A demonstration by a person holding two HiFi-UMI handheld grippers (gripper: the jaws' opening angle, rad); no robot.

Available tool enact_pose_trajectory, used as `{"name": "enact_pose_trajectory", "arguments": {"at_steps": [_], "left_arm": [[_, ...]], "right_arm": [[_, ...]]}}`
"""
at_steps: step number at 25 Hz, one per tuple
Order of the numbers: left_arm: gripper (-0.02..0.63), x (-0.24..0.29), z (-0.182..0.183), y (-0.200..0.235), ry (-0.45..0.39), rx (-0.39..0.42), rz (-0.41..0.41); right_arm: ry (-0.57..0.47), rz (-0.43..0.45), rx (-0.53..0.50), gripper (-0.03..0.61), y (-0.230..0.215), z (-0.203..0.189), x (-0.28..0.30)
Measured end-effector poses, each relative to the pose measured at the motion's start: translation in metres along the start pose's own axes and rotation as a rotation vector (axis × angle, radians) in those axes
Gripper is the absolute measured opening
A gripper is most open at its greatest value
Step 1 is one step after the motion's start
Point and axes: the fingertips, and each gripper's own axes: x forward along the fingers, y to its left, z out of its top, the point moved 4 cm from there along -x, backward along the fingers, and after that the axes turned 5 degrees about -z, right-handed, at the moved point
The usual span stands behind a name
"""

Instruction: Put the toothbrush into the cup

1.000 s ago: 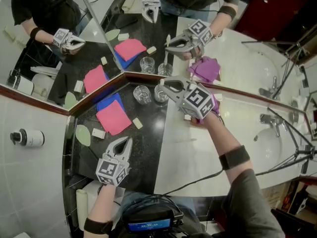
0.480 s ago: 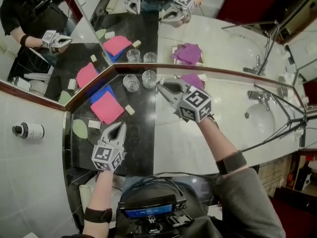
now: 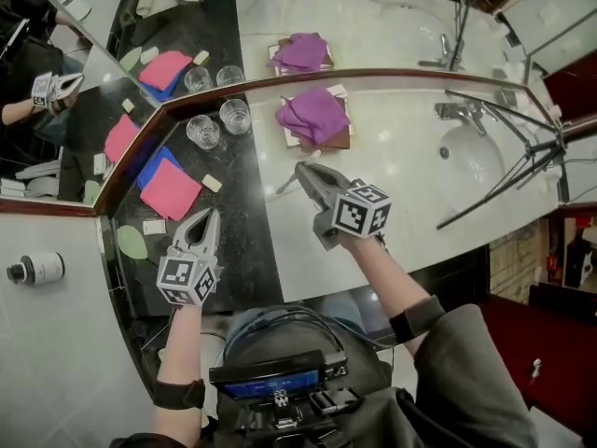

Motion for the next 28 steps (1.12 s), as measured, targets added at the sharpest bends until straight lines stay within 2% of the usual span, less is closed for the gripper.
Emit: {"name": "enact_pose_trajectory", "arguments": {"at_steps": [5,14,19,24,28], "left_arm": [[0.001,-0.001,-0.001,-0.005,0.017,0.024,-0.027],[0.001,-0.009,-0.012,-0.004,0.043,0.023,-0.034],[0.001,-0.015,-0.015,0.001,0.044,0.016,-0.026],[0.001,-0.016,-0.017,0.000,0.044,0.010,-0.022],[0.001,-0.016,-0.018,0.001,0.044,0.005,-0.020]], "right_arm": [[-0.058,-0.086,0.215,0.048,-0.024,-0.040,-0.021],[-0.094,-0.234,0.477,0.052,-0.061,-0.105,-0.032],[-0.151,-0.320,0.680,0.052,-0.083,-0.132,-0.033],[-0.161,-0.375,0.778,0.054,-0.096,-0.146,-0.029],[-0.127,-0.417,0.770,0.057,-0.104,-0.154,-0.028]]}}
